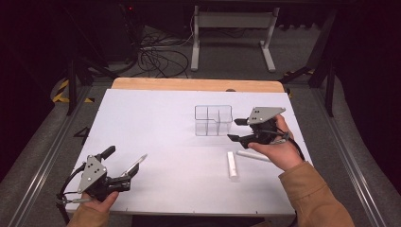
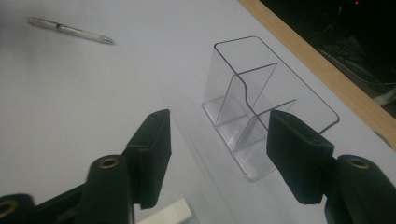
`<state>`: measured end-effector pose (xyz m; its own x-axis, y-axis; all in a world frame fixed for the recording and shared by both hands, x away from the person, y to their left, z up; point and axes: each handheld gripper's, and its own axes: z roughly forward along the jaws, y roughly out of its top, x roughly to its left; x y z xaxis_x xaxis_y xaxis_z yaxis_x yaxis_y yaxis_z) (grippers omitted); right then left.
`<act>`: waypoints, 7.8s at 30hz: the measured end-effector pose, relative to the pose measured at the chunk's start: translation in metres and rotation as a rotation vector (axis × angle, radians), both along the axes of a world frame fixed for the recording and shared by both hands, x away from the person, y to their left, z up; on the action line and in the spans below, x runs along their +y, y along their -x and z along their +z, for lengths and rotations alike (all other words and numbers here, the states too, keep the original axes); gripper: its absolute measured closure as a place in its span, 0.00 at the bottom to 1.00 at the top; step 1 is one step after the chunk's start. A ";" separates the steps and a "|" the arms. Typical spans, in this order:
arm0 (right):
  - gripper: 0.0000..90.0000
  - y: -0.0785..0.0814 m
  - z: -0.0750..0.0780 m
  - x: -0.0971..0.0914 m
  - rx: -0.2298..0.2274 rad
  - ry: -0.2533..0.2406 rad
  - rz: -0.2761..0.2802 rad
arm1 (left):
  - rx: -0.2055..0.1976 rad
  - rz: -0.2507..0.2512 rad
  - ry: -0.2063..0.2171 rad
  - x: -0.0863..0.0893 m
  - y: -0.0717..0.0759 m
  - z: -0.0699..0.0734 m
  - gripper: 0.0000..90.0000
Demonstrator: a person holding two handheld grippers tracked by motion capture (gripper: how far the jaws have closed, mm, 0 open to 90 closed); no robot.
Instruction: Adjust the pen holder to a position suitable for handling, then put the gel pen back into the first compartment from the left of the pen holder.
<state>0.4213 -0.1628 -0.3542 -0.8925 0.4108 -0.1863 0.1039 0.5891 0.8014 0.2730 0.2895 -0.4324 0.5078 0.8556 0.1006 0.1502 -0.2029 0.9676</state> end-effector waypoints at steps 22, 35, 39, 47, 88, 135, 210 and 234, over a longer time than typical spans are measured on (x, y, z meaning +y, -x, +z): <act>0.57 -0.041 -0.008 0.034 -0.054 0.167 0.073 | 0.001 -0.002 0.004 0.001 -0.001 0.000 0.07; 0.61 -0.061 -0.018 0.055 0.005 0.216 0.057 | 0.004 -0.006 0.004 0.001 -0.001 -0.001 0.07; 0.62 -0.069 -0.023 0.062 0.017 0.240 0.074 | 0.003 -0.008 0.001 0.002 -0.001 -0.001 0.08; 0.64 -0.077 -0.032 0.074 0.040 0.273 0.080 | 0.003 -0.007 0.004 0.001 -0.001 -0.001 0.08; 0.87 -0.087 -0.048 0.097 0.063 0.427 0.137 | 0.006 -0.008 0.006 0.002 -0.002 -0.002 0.09; 0.97 0.025 -0.037 0.142 0.219 0.401 0.384 | 0.004 -0.005 0.009 0.001 -0.001 -0.001 0.09; 0.48 0.050 0.008 0.082 0.059 -0.044 0.191 | 0.026 -0.010 -0.021 0.002 -0.006 0.004 0.08; 0.31 0.071 -0.013 -0.004 -0.069 -0.286 -0.071 | 0.035 -0.024 -0.077 -0.001 -0.006 0.012 0.08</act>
<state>0.3500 -0.1669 -0.3668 -0.8491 0.5160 -0.1134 0.0758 0.3315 0.9404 0.2791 0.2885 -0.4208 0.5324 0.8336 0.1473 0.1782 -0.2805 0.9432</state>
